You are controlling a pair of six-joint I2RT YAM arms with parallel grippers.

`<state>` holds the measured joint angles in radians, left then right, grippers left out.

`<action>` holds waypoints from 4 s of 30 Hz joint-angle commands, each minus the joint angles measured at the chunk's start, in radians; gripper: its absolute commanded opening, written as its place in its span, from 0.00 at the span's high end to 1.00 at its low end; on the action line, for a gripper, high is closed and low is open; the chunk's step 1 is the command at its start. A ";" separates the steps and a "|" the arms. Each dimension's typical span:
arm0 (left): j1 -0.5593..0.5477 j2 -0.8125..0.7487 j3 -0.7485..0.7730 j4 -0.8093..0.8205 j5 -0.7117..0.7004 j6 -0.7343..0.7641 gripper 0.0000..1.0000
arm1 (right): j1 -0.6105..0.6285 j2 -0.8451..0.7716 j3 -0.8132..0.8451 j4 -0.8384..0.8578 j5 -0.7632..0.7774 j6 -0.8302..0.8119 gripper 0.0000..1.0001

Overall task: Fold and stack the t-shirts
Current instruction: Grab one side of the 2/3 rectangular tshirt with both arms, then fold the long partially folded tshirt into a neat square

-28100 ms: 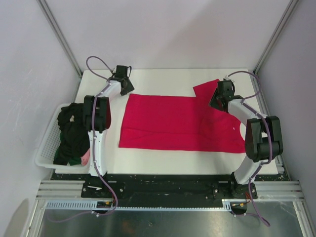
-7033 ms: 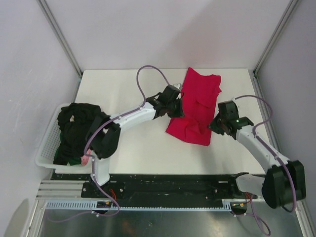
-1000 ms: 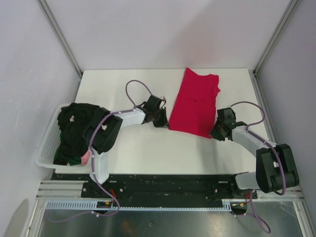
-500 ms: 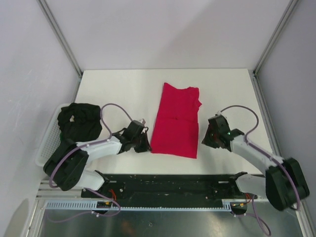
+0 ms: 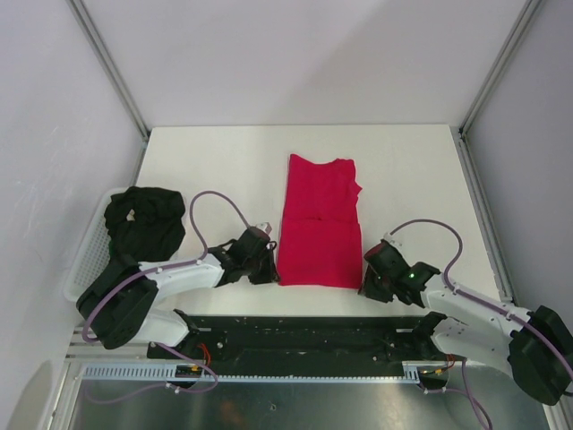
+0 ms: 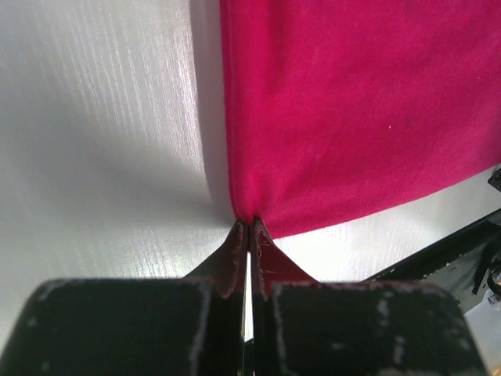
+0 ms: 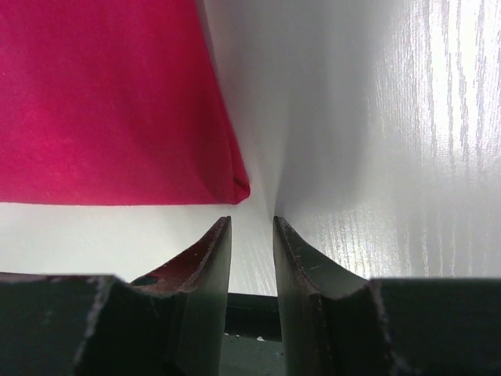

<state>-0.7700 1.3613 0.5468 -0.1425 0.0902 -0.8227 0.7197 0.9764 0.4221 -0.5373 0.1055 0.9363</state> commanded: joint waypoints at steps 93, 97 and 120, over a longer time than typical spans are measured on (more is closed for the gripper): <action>0.390 0.994 1.312 -0.159 0.105 0.212 1.00 | -0.496 1.262 1.150 0.347 -0.210 -0.272 1.00; 0.354 0.881 1.163 -0.141 0.085 0.227 1.00 | -0.497 1.124 0.954 0.367 -0.199 -0.237 1.00; 0.199 0.099 0.307 0.020 -0.038 0.142 1.00 | -0.332 0.380 0.410 0.291 0.012 -0.185 0.99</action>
<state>-0.5880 1.5169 0.8688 -0.1638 0.0990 -0.6739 0.3878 1.3407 0.7769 -0.2714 0.0635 0.7525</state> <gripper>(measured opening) 0.005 0.009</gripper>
